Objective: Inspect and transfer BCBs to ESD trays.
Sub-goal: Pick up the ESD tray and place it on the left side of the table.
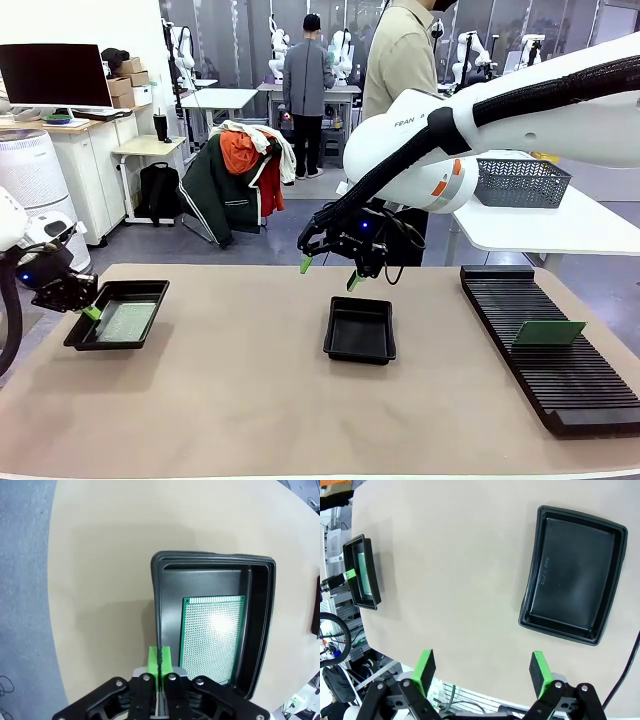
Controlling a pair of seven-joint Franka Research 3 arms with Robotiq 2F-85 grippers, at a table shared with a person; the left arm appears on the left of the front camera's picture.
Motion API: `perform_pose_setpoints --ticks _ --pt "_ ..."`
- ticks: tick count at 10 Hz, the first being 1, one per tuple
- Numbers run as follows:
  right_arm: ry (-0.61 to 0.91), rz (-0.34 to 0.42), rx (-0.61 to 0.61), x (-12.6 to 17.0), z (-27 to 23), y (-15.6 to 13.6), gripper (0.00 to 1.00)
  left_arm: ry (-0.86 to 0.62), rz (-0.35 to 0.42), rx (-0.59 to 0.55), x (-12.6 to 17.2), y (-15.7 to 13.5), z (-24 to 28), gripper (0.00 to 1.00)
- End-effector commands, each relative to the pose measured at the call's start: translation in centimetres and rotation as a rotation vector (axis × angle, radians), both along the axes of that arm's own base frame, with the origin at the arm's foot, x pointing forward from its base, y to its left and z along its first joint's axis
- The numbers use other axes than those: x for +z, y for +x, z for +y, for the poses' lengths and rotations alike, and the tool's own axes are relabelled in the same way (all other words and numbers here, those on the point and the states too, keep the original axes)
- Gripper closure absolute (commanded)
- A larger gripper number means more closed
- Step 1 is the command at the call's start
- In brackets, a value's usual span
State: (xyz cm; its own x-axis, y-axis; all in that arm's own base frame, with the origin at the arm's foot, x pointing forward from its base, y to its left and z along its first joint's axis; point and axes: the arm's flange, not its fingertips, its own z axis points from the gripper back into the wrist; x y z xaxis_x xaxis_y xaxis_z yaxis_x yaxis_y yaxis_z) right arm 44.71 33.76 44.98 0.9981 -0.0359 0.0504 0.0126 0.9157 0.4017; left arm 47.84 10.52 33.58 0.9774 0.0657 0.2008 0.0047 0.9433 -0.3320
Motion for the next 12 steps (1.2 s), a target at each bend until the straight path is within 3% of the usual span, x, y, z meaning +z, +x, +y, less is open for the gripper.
perform_pose_setpoints --ticks 1,6,7,12 --pt "-0.015 -0.002 -0.014 0.0 0.2 0.1 0.00 0.012 -0.012 -0.014 -1.3 0.5 1.0 1.00" --pt "-0.015 -0.002 -0.014 0.0 0.2 0.1 0.00 -0.005 -0.020 -0.001 -3.6 0.8 0.8 1.00" --pt "-0.015 -0.002 -0.014 0.0 0.2 0.1 0.00 0.024 0.024 0.005 -2.7 0.6 0.5 1.00" --pt "-0.015 -0.002 -0.014 0.0 0.2 0.1 0.00 0.024 0.024 0.005 -2.7 0.6 0.5 1.00"
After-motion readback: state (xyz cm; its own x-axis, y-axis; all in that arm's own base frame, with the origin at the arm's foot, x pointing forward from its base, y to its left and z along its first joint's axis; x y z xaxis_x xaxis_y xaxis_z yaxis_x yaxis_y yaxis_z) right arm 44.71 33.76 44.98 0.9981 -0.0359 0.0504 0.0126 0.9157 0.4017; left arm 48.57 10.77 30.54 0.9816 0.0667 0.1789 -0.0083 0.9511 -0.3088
